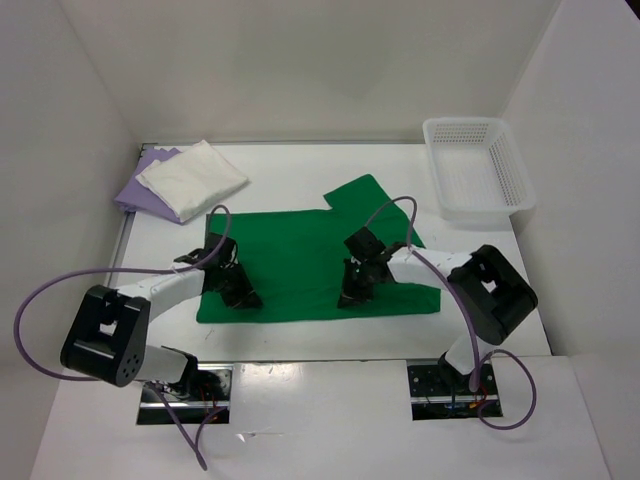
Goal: Fold and stack the t-shirts
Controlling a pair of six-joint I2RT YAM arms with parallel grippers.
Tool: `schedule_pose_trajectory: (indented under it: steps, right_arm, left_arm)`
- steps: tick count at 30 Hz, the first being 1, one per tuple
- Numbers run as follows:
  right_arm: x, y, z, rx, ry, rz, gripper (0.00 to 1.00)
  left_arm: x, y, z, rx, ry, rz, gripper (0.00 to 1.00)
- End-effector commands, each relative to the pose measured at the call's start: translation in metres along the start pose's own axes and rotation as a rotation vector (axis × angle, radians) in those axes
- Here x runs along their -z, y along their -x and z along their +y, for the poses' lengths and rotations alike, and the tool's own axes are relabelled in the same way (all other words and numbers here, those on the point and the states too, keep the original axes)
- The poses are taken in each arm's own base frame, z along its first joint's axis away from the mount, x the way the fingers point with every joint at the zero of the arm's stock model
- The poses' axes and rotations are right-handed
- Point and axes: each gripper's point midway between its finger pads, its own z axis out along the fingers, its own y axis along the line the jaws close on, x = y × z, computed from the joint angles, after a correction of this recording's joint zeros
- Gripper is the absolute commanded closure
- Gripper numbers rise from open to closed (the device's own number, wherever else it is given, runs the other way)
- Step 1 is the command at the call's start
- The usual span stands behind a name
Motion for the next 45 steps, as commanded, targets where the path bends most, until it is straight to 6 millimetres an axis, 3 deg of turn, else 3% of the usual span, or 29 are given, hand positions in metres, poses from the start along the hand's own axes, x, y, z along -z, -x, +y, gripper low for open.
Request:
schedule_pose_trajectory:
  steps: [1, 4, 6, 9, 10, 12, 14, 15, 17, 19, 20, 21, 23, 24, 26, 29, 38, 45]
  right_arm:
    - [0.000, -0.036, -0.028, -0.006, -0.092, 0.069, 0.98]
    - [0.015, -0.041, -0.028, -0.004, -0.085, 0.063, 0.94]
    - [0.024, -0.033, -0.021, 0.020, -0.079, 0.039, 0.91]
    - [0.039, -0.002, 0.001, 0.038, -0.020, -0.016, 0.79]
    - [0.048, 0.010, 0.016, 0.057, 0.027, -0.035, 0.74]
    - [0.058, 0.030, 0.023, 0.049, 0.062, -0.071, 0.72]
    - [0.069, 0.051, 0.034, 0.062, 0.108, -0.115, 0.72]
    - [0.072, 0.058, 0.037, 0.069, 0.120, -0.135, 0.72]
    - [0.079, 0.068, 0.044, 0.098, 0.147, -0.149, 0.83]
    - [0.076, 0.072, 0.045, 0.120, 0.143, -0.148, 0.96]
    - [0.079, 0.075, 0.049, 0.125, 0.151, -0.158, 0.98]
    - [0.079, 0.077, 0.051, 0.127, 0.157, -0.164, 1.00]
    - [0.083, 0.083, 0.057, 0.157, 0.172, -0.188, 1.00]
    - [0.080, 0.083, 0.056, 0.154, 0.166, -0.180, 1.00]
    - [0.081, 0.080, 0.058, 0.166, 0.184, -0.165, 1.00]
    - [0.077, 0.075, 0.054, 0.175, 0.184, -0.152, 0.98]
    - [0.068, 0.068, 0.048, 0.183, 0.193, -0.133, 0.96]
    - [0.077, 0.085, 0.055, 0.185, 0.191, -0.191, 0.91]
  left_arm:
    - [0.008, -0.019, 0.029, 0.051, 0.133, 0.046, 0.78]
    - [0.018, -0.019, 0.020, 0.044, 0.099, 0.039, 0.78]
    - [0.028, -0.007, 0.008, 0.042, 0.045, 0.002, 0.75]
    - [0.042, 0.020, -0.012, -0.001, -0.018, -0.069, 0.74]
    - [0.056, 0.047, -0.030, -0.025, -0.043, -0.155, 0.72]
    - [0.064, 0.078, -0.040, -0.038, -0.029, -0.234, 0.70]
    - [0.077, 0.121, -0.056, -0.051, -0.044, -0.366, 0.67]
    - [0.074, 0.139, -0.047, -0.014, -0.025, -0.389, 0.64]
    - [0.080, 0.174, -0.053, 0.022, -0.054, -0.480, 0.56]
    - [0.076, 0.203, -0.039, 0.084, -0.018, -0.540, 0.55]
    - [0.068, 0.220, -0.029, 0.104, 0.020, -0.576, 0.55]
    - [0.073, 0.239, -0.024, 0.113, 0.040, -0.618, 0.55]
    - [0.057, 0.260, -0.008, 0.118, 0.123, -0.634, 0.52]
    - [0.067, 0.281, -0.009, 0.102, 0.143, -0.681, 0.50]
    - [0.056, 0.296, 0.011, 0.108, 0.235, -0.690, 0.48]
    - [0.048, 0.311, 0.021, 0.106, 0.279, -0.695, 0.48]
    - [0.023, 0.324, 0.034, 0.097, 0.341, -0.671, 0.47]
    - [0.021, 0.328, 0.038, 0.078, 0.353, -0.650, 0.61]
